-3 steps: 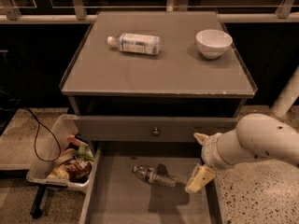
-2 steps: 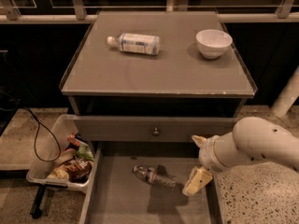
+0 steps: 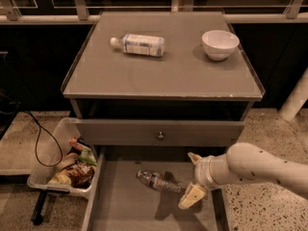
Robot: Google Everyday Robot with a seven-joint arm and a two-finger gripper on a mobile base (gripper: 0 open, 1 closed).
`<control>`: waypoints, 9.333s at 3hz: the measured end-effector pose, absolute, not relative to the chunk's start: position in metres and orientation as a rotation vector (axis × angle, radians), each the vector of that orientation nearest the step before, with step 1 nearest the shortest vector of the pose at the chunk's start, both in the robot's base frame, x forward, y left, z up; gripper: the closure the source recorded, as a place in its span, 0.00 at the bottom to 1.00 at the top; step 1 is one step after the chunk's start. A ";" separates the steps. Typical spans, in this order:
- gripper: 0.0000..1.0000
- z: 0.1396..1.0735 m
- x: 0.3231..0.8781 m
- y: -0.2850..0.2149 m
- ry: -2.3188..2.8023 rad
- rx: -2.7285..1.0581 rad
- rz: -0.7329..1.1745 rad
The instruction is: Pick water bottle from middle drawer and place on counter
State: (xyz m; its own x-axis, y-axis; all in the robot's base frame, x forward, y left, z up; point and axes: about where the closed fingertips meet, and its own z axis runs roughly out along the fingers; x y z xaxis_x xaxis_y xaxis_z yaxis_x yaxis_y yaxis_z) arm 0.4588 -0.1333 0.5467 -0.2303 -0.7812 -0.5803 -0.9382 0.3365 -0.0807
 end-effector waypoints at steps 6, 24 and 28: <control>0.00 0.413 0.525 -0.074 1.980 -1.404 0.432; 1.00 0.899 0.514 -0.162 1.617 -1.545 0.058; 1.00 0.889 0.663 -0.155 1.783 -1.297 0.273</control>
Offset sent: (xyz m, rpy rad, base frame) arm -0.0127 0.0486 -0.1433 0.0985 0.0311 0.0616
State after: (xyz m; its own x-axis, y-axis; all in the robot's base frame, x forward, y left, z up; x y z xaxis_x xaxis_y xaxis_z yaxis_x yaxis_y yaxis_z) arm 0.6627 -0.1550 0.8893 -0.0587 -0.6545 -0.7538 -0.8503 0.4284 -0.3058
